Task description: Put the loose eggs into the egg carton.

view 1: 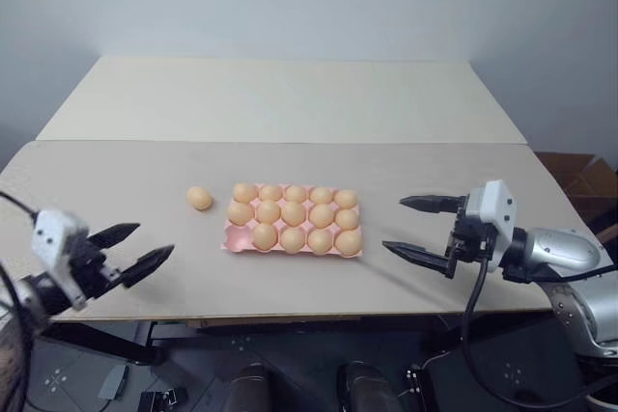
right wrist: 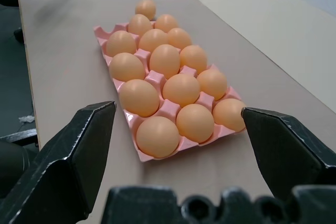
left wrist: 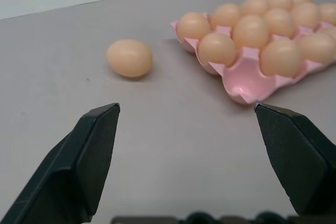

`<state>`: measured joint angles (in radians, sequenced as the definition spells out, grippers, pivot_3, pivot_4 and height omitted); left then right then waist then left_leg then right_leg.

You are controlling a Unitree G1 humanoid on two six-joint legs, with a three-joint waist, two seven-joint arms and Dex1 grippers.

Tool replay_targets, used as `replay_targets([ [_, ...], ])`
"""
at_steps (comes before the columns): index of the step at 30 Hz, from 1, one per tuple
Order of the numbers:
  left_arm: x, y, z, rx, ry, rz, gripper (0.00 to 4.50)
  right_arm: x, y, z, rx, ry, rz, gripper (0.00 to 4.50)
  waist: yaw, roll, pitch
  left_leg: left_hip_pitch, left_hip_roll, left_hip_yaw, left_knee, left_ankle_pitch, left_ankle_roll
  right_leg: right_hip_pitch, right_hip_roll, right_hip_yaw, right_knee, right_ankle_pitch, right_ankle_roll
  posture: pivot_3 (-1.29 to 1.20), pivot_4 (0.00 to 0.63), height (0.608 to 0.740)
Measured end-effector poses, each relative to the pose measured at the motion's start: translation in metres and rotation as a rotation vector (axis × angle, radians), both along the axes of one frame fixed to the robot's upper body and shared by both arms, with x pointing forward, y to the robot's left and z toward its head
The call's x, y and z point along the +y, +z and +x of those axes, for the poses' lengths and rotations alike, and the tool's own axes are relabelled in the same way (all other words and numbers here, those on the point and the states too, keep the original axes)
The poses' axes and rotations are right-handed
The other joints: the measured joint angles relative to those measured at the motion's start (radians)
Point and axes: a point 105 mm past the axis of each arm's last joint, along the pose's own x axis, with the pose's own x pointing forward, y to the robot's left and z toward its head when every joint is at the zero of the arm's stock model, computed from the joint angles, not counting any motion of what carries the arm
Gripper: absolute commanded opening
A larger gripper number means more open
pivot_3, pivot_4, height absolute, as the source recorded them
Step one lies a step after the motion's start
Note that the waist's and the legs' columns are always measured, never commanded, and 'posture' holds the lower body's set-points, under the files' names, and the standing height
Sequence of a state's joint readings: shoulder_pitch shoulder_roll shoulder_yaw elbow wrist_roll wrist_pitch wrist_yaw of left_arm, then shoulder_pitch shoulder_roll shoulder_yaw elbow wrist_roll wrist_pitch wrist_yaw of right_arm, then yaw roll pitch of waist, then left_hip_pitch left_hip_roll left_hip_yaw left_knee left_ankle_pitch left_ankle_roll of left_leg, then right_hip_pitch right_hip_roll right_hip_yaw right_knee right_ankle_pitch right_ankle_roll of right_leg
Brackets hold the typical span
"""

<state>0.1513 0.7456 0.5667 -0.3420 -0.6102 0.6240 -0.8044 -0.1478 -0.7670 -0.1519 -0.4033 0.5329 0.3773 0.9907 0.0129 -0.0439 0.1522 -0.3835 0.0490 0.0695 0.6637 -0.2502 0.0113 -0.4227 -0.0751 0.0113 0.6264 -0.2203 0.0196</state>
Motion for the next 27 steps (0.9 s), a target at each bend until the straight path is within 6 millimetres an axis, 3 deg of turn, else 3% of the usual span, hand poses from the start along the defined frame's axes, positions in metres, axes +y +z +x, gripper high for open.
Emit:
replay_targets([
  [9,-0.024,0.004,0.066,-0.030,0.226,-0.110,4.47,0.001,0.002,0.002,-0.011,-0.011,0.007,4.50,-0.004,-0.001,0.000,0.000,-0.001,-0.001,0.000,0.000,0.000,0.000,0.001,0.001,0.000,0.001,0.000,0.00,0.150,0.740],
  [15,-0.030,-0.012,0.102,0.026,0.351,-0.106,4.47,0.004,0.003,0.003,-0.018,-0.013,0.015,4.50,-0.004,-0.001,0.000,-0.001,-0.002,-0.001,0.000,0.000,0.000,0.000,0.001,0.001,0.000,0.001,0.001,0.00,0.150,0.740],
  [23,-0.036,-0.037,0.125,0.134,0.405,-0.096,4.47,0.007,0.004,0.001,-0.026,-0.009,0.014,4.50,-0.003,-0.001,0.000,-0.002,-0.002,-0.001,0.000,0.000,0.000,0.000,0.000,0.000,-0.001,0.002,0.002,0.00,0.150,0.740],
  [27,-0.038,-0.043,0.130,0.165,0.416,-0.084,3.52,0.006,0.003,0.001,-0.025,-0.017,0.019,4.50,-0.003,-0.001,0.000,-0.002,-0.002,-0.002,0.001,0.000,0.000,0.000,0.000,0.000,0.000,0.002,0.002,0.00,0.150,0.740],
])
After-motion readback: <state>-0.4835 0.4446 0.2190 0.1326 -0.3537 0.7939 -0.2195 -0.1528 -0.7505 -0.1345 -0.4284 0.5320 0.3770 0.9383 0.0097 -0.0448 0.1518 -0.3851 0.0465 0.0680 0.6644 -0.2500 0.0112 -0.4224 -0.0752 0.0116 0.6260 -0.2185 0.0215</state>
